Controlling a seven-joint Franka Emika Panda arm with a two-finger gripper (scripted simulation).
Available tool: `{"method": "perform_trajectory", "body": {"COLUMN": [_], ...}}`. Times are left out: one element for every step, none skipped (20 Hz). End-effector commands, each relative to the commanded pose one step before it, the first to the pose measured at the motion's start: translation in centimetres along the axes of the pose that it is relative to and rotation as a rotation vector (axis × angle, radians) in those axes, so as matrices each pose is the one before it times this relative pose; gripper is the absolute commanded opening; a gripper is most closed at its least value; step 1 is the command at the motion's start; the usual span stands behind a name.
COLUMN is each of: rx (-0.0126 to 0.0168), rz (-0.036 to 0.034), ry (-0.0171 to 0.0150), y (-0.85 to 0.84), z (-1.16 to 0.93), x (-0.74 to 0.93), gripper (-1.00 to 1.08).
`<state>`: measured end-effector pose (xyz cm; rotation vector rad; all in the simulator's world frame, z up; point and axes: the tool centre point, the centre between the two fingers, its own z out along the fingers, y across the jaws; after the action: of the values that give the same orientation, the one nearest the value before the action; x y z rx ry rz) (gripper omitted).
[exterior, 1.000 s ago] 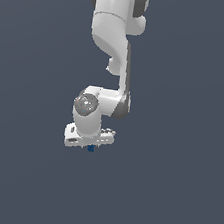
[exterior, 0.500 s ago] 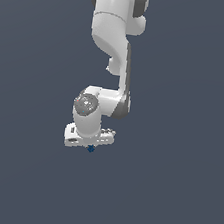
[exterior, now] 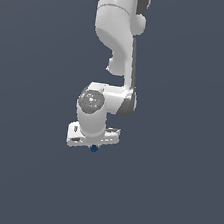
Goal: Pick up the object and move it to a goal position.
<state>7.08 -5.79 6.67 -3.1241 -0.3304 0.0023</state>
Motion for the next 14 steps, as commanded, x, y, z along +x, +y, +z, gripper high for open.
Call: {"method": "perform_trajectory", "body": {"rx": [-0.00020, 0.00000, -0.00039, 0.00000, 0.00000, 0.00000, 0.00000, 0.00000, 0.00000, 0.00000, 0.00000, 0.00000, 0.00000, 0.00000], "rz": [-0.00094, 0.00000, 0.00021, 0.00000, 0.00000, 0.00000, 0.00000, 0.00000, 0.00000, 0.00000, 0.00000, 0.00000, 0.00000, 0.00000], "ry": [0.00146, 0.00000, -0.00021, 0.00000, 0.00000, 0.00000, 0.00000, 0.00000, 0.00000, 0.00000, 0.00000, 0.00000, 0.00000, 0.00000], "y": [-0.998, -0.451, -0.468, -0.498, -0.512, -0.521, -0.527, -0.530, -0.531, -0.531, -0.529, -0.525, -0.520, -0.514], "z": [-1.567, -0.715, -0.753, -0.792, -0.815, -0.830, -0.841, -0.847, -0.850, -0.850, -0.848, -0.843, -0.836, -0.826], "x": [0.723, 0.325, 0.344, 0.362, 0.374, 0.383, 0.390, 0.395, 0.399, 0.402, 0.403, 0.404, 0.403, 0.402], "gripper": [-1.00, -1.00, -1.00, -1.00, -1.00, -1.00, -1.00, -1.00, -1.00, -1.00, -1.00, -1.00, -1.00, -1.00]}}
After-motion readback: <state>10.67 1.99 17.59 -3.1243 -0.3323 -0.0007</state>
